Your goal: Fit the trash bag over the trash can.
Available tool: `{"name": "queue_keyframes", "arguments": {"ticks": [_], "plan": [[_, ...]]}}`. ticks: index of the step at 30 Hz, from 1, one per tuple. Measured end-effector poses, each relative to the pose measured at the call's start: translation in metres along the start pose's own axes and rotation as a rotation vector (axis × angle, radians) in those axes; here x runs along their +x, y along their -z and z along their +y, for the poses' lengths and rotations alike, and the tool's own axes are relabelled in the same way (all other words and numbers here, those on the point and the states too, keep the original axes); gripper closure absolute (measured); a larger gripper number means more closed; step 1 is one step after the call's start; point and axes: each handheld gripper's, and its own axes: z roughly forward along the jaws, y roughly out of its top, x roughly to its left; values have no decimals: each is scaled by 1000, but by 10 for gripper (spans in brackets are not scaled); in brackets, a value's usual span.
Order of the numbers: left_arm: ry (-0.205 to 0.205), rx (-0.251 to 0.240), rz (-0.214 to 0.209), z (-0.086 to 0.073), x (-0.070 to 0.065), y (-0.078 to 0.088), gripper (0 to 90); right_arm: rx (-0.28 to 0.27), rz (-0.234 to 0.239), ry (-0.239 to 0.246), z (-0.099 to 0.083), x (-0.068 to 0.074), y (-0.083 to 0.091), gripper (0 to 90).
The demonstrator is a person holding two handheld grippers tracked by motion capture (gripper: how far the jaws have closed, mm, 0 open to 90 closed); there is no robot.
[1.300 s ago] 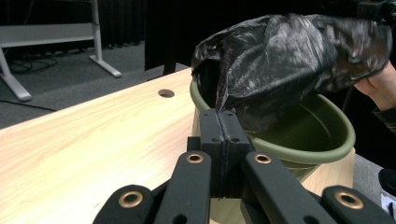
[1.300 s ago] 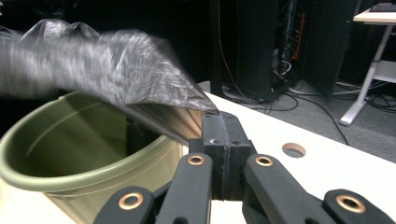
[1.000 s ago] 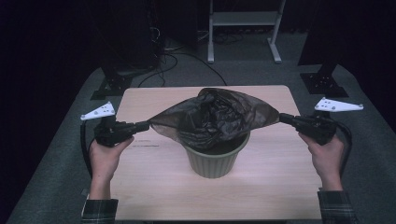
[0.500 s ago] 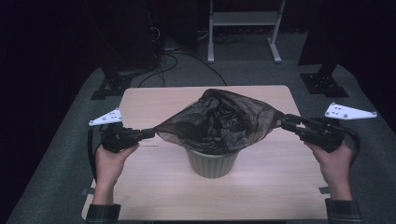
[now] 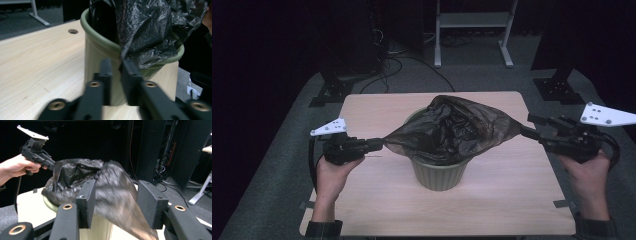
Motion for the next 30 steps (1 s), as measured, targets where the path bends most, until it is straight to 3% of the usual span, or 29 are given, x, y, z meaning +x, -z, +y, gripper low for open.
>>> {"name": "queue_keyframes", "arguments": {"ticks": [3, 5, 8, 9, 11, 12, 13, 15, 16, 18, 19, 20, 23, 24, 25, 30], "plan": [[-26, -45, 18, 4, -8, 11, 455, -3, 14, 9, 8, 2, -14, 476], [-58, -83, 32, 11, -15, 20, 418, -2, 17, 10, 9, 2, -16, 475], [-107, -126, 15, 28, -26, 26, 394, -1, 26, 11, 12, 2, -26, 475], [-133, -132, -4, 43, -32, 19, 394, -1, 28, 11, 12, 1, -29, 475], [-149, -131, -14, 50, -35, 13, 382, 0, 36, 4, 13, 0, -34, 473], [-169, -130, -43, 64, -40, -2, 377, 0, 40, 1, 13, 0, -37, 473], [-169, -130, -43, 64, -40, -2, 368, 3, 41, -3, 12, -1, -39, 472], [-189, -122, -94, 82, -43, -29, 358, 5, 47, -5, 11, -1, -43, 471], [-189, -122, -94, 82, -43, -29, 358, 8, 50, -6, 11, -2, -45, 471], [-199, -113, -119, 92, -45, -48, 354, 13, 51, -8, 10, -2, -47, 471], [-209, -92, -142, 103, -47, -66, 349, 17, 55, -10, 9, -2, -49, 471], [-209, -92, -142, 103, -47, -66, 349, 17, 55, -10, 9, -2, -49, 471], [-222, -25, -178, 123, -47, -101, 355, 26, 57, -14, 6, -3, -52, 471], [-222, -25, -178, 123, -47, -101, 356, 26, 58, -15, 6, -4, -52, 470], [-234, 38, -190, 129, -43, -121, 356, 27, 59, -14, 5, -4, -52, 470], [-218, 193, -196, 129, -29, -163, 366, 33, 57, -19, 1, -5, -52, 470]]}}
